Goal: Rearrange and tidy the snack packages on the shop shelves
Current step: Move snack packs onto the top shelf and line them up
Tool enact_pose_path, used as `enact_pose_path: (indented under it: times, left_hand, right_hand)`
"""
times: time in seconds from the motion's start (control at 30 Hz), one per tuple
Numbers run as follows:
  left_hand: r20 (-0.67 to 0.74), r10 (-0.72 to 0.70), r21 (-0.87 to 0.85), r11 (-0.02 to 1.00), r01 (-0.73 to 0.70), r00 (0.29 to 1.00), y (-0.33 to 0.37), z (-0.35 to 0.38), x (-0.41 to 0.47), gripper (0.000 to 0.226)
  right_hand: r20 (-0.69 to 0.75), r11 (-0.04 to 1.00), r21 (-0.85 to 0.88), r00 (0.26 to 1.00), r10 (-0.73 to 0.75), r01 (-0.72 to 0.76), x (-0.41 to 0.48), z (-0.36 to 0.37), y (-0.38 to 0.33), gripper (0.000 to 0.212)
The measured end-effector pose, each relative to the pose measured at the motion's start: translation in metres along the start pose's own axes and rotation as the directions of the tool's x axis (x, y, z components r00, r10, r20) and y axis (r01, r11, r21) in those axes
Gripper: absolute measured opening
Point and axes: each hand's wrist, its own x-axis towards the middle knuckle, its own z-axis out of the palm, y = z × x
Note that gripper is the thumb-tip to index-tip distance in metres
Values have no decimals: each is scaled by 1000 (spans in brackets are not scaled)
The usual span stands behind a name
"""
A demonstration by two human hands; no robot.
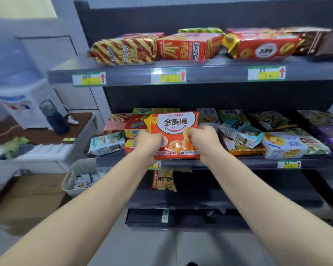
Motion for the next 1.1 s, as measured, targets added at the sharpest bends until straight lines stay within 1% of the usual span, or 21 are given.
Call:
enact_pose_path:
  times: [0.07,0.13,0.17,0.27,0.4,0.53,0.63,0.73,0.9,0.97,1.1]
  left_hand:
    - [-39,43,-9,999,-43,998,6,-22,-12,31]
    - [-70,84,-22,996,-86,994,14,-44,-21,42]
    - [-83,103,-30,994,-106,991,20,-54,-28,43]
    - [-123,197,-9,980,-199,973,33,-83,-43,38]
    - [-152,350,-9,935,-355,924,54,-112,-62,30]
    - [-152,417,-54,902,-429,896,79,-133,-64,29]
    - [-168,460,-20,883,-469,872,97,-145,-57,29]
    - [-204,517,9,850,-526,832,120,-151,-45,31]
    - [-261,580,-7,798,-602,772,164,-152,-17,31]
    - [-301,591,-47,775,-631,748,183,-152,-5,32]
    - [-379,626,-19,731,-682,681,215,-151,21,29]
  right_hand:
    - [7,997,22,997,-71,71,-19,14,-8,30]
    - [9,990,26,990,-139,139,-37,28,-18,37]
    - [15,984,31,985,-173,173,-47,33,-24,37]
    - [23,962,31,962,-271,270,-76,47,-43,29]
    - [24,922,63,923,-383,381,-105,61,-70,44]
    - [44,891,105,893,-447,441,-119,75,-96,38]
    - [48,874,106,875,-482,475,-121,84,-112,43]
    - [52,844,97,845,-533,527,-116,91,-133,51]
    - [51,789,108,789,-612,605,-97,102,-180,37]
    - [64,770,99,768,-637,631,-88,107,-200,37]
    - [126,738,104,727,-675,667,-65,116,-238,35]
